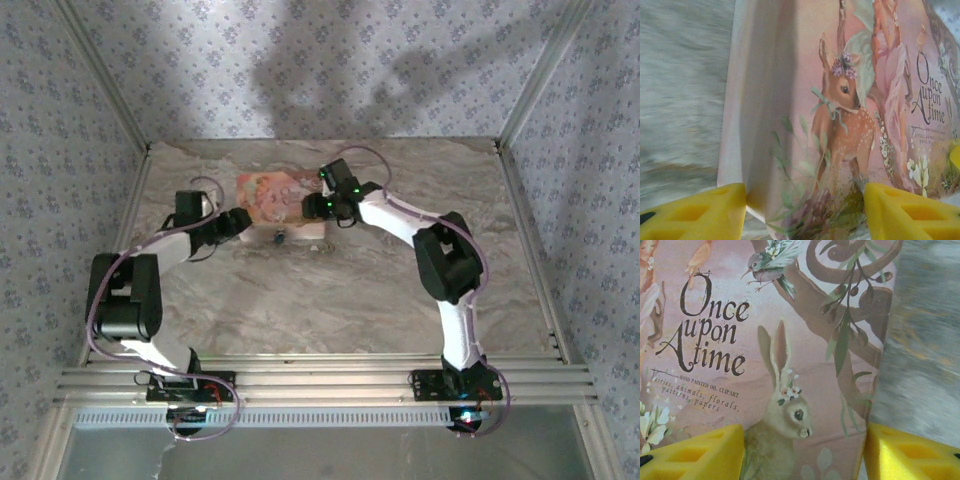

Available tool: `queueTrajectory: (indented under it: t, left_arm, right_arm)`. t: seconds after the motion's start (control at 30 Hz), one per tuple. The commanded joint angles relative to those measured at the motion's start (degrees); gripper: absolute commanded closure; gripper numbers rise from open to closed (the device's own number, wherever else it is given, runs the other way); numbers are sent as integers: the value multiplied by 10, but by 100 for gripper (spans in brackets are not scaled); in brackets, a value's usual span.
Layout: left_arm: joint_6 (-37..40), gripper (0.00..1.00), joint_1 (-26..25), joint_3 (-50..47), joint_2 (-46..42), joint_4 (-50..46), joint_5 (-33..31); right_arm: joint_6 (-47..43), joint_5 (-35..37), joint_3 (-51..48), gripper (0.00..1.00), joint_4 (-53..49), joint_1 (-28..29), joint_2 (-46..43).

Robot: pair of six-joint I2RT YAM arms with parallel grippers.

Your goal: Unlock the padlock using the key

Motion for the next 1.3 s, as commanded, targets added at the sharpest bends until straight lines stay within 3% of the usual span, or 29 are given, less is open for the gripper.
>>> queueTrajectory:
  t: [0.0,0.23,0.4,0.6,0.93,1.1,1.27]
  left_arm:
    - [-10,38,-64,49,44,-10,17]
    - [-53,39,-182,129,130,-7,-7]
    - [-79,40,-234,139,157,7,-27]
    - [-82,40,-238,113,135,2,-69]
    - [-12,32,-210,141,73,-106,-152]
    - [21,26,-198,162,44,-141,-162]
    - [38,24,-189,173,26,-152,-162]
  right_arm:
    - [6,13,-66,38,-27,-16,-39]
    - [12,25,-171,37,-31,-86,-125]
    - [13,24,-200,37,-34,-115,-145]
    - [-2,34,-190,34,-60,-128,-153]
    - [-13,89,-97,14,-116,-154,-176]
    - [22,109,-71,15,-89,-193,-150]
    - [43,154,2,21,-86,-207,-64]
